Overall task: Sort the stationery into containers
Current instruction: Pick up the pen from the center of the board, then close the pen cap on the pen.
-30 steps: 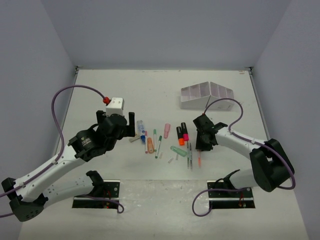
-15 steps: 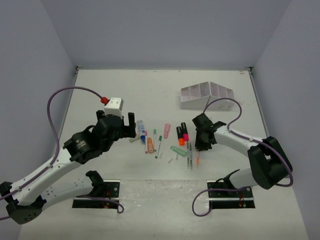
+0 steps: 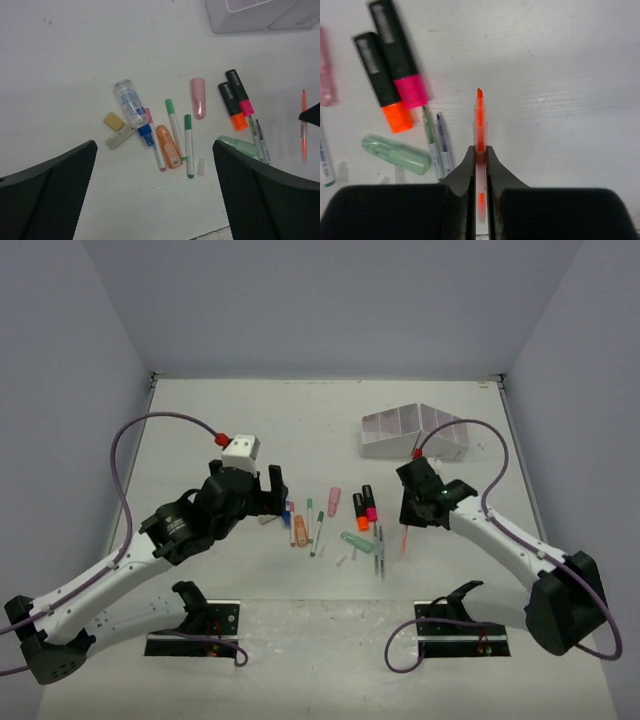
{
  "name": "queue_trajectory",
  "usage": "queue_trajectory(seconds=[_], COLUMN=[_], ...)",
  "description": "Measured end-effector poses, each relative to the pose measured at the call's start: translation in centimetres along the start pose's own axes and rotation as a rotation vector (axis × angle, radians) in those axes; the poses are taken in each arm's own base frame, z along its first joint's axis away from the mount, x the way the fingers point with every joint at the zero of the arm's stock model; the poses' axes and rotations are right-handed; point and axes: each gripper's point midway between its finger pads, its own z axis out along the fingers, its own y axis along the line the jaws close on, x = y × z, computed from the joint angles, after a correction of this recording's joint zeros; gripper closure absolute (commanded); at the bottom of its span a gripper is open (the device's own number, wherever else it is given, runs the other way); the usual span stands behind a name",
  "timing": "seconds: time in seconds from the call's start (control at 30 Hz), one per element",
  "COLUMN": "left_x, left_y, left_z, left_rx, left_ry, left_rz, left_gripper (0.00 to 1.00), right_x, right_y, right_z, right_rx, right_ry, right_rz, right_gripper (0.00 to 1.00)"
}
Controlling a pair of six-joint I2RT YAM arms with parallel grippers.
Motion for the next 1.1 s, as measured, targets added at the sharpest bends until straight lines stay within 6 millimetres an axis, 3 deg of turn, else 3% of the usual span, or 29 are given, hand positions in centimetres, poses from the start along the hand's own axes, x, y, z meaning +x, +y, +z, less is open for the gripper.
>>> queue_trajectory(seconds=[0.13,0.23,0.33,0.4,0.5,0.53,0.73,0.83,1.1], left_x=[2.4,5.3,8.5,10.4,13.3,14.1,17.6,19.2,19.7], left_y=[-1.9,-3.0,-4.7,-6.3,-8.6,-9.1,-10.7,-10.5,-10.5], left_z=[2.8,5.1,6.2,6.5,7.0,7.2,9.0,9.7,9.8], left_rx=[0.020,-0.001,-0.011,-0.001,0.017,0.019,0.003,-0.020,-0.023], left_ry=[0.085,0.176,0.254,0.296,0.350,0.365,0.429,0.459,0.467], left_rz=[-0.003,0.018,0.060,0.089,0.123,0.132,0.166,0.187,0.194], left_gripper=[0.01,0.12,0.29,0.35,0.58,0.61,0.62,0.62,0.64], right_x=[-4.0,-5.4,-5.8,-5.7,-5.2,-5.1,-4.8,-4.7,-4.6], right_y=[1.1,1.7,1.9,1.7,1.1,0.8,-0.1,-0.3,-0.3], right_z=[-5.6,-9.4,-11.8,-12.4,-12.1,-11.9,-12.0,-12.4,-12.2], right_rx=[-0.144,-0.268,-0.348,-0.365,-0.346,-0.333,-0.308,-0.314,-0.312], right_ry=[-0.206,-0.326,-0.397,-0.417,-0.421,-0.420,-0.429,-0.444,-0.440], right_rz=[0.002,0.002,0.000,0.001,-0.001,-0.002,-0.007,-0.006,-0.012], right_gripper=[1.00,1.00,1.00,1.00,1.00,1.00,1.00,1.00,1.00])
